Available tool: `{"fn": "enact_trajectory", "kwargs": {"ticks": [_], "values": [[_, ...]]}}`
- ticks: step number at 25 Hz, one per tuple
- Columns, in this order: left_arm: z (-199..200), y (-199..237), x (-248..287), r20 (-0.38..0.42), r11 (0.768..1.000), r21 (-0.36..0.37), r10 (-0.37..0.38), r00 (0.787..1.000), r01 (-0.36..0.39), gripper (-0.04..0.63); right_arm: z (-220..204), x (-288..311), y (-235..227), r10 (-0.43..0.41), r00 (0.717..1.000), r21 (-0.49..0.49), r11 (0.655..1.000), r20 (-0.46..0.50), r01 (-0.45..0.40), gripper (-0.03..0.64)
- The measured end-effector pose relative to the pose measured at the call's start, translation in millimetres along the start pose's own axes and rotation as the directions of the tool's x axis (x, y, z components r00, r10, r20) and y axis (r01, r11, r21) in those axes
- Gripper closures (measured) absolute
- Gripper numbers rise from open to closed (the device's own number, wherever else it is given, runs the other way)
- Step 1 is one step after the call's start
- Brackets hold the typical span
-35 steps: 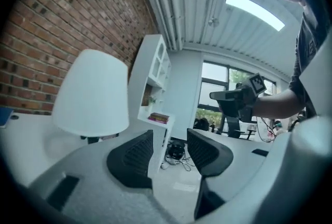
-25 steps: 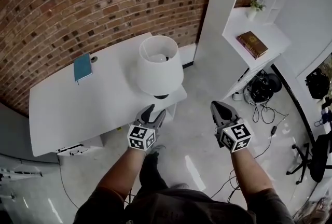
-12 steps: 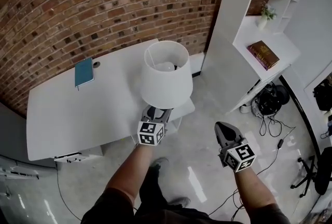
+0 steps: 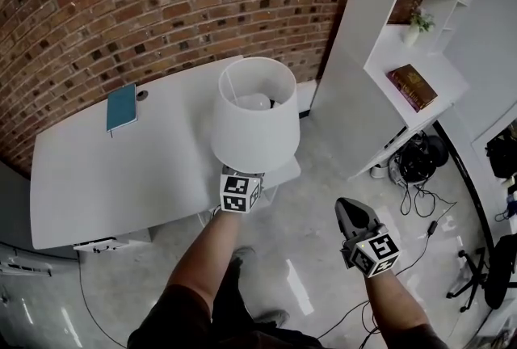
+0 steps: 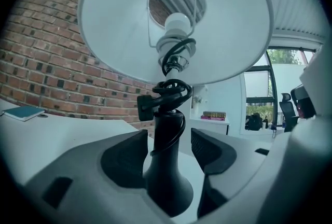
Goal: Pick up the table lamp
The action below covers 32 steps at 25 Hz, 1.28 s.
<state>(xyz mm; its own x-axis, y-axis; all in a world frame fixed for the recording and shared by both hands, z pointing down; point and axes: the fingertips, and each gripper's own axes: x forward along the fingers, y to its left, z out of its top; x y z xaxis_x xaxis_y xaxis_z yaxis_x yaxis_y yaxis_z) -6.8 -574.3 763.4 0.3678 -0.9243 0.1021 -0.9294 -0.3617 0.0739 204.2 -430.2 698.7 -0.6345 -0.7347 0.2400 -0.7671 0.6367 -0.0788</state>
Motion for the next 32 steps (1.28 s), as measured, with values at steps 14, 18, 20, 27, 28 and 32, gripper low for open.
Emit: {"fn": "enact_trajectory", "kwargs": {"ticks": [14, 18, 20, 27, 28, 32], "values": [[21.7, -10.6, 14.1, -0.058, 0.985, 0.136, -0.104, 0.993, 0.111, 0.457, 16.5, 0.9, -8.5, -0.010, 1.000, 0.013, 1.000, 0.013, 0.010, 0.623], [33.8, -18.0, 14.2, -0.063, 0.984, 0.116, -0.129, 0.990, 0.136, 0.456, 29.3, 2.3, -7.6, -0.009, 1.000, -0.003, 1.000, 0.020, 0.009, 0.623], [41.4, -23.4, 13.9, -0.068, 0.982, 0.112, -0.144, 0.987, 0.151, 0.456, 38.7, -0.2, -10.5, -0.022, 0.999, -0.004, 1.000, 0.026, 0.022, 0.623], [85.0, -51.4, 8.7, -0.054, 0.970, 0.101, -0.216, 0.975, 0.221, 0.456, 83.0, -18.8, -23.0, -0.078, 0.996, -0.013, 0.997, 0.052, 0.079, 0.623], [91.0, -55.2, 7.8, -0.056, 0.969, 0.098, -0.224, 0.973, 0.229, 0.456, 90.2, -22.8, -23.9, -0.087, 0.995, -0.015, 0.996, 0.055, 0.088, 0.623], [117.8, -72.3, 7.6, -0.063, 0.959, 0.100, -0.259, 0.964, 0.264, 0.456, 120.6, -42.6, -30.0, -0.133, 0.989, -0.027, 0.990, 0.067, 0.135, 0.623]]}}
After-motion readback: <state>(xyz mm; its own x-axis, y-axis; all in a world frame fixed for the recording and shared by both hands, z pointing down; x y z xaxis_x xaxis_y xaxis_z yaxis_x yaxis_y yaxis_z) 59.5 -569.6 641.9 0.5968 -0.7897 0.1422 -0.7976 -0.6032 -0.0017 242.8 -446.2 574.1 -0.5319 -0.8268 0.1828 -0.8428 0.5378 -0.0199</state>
